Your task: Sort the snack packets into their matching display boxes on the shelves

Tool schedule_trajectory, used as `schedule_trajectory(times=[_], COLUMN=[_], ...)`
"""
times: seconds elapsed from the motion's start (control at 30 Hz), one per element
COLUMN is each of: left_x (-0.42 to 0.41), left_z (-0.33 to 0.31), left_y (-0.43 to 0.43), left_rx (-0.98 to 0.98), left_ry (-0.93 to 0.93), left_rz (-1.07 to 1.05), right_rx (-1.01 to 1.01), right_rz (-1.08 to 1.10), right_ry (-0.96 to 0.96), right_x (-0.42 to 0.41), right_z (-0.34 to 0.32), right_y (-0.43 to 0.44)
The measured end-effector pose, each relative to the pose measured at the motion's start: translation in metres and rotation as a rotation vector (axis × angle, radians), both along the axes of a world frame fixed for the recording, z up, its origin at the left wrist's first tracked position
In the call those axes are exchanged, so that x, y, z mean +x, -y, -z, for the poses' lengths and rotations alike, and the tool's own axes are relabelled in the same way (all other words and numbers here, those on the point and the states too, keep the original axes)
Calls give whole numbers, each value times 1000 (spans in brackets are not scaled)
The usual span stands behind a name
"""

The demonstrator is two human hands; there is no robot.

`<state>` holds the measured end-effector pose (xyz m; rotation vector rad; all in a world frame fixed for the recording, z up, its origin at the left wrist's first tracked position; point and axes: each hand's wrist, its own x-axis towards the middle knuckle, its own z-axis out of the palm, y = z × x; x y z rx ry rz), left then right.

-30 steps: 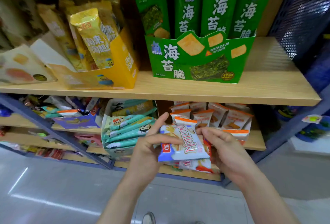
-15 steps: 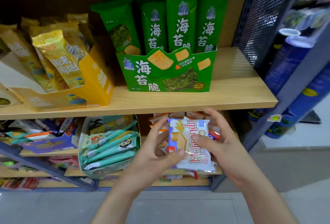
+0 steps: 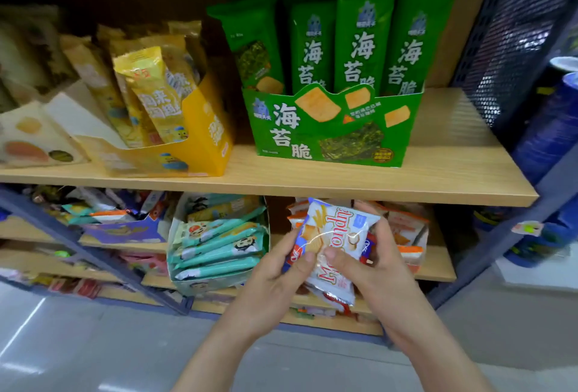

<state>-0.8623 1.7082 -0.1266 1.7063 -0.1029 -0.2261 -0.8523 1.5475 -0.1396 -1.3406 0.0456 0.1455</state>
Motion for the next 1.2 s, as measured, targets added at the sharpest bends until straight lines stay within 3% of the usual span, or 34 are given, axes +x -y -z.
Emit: schedule_trajectory(times=[0.2, 0.3, 0.4, 0.47, 0.57, 0.73, 0.9, 1.1, 1.2], left_x=[-4, -2, 2, 6, 12, 21, 25, 54, 80], left_z=[33, 69, 108, 125, 133, 136, 132, 123, 115], left_y=[-76, -128, -176, -199, -218, -238, -280, -357, -382], left_rx=[29, 186, 466, 593, 569, 475, 438, 792, 924], left_ry=[-45, 2, 40, -21, -142, -89, -62, 64, 70], left_rz=[-386, -553, -635, -613, -479, -324, -290, -413, -378], right_rx=[-124, -187, -253, -269, -286, -193, -184, -310, -406], right_rz=[-93, -147, -185, -198, -191, -174, -164, -205, -250], right_ry=[-31, -67, -135, -196, -270, -376, -319, -156, -93], right_x=[15, 23, 31, 36, 41, 43, 44, 47, 51], right_z=[12, 19, 30, 38, 49, 52, 39, 33, 31], right_y=[-40, -63, -89, -108, -137, -186, -232, -277, -293])
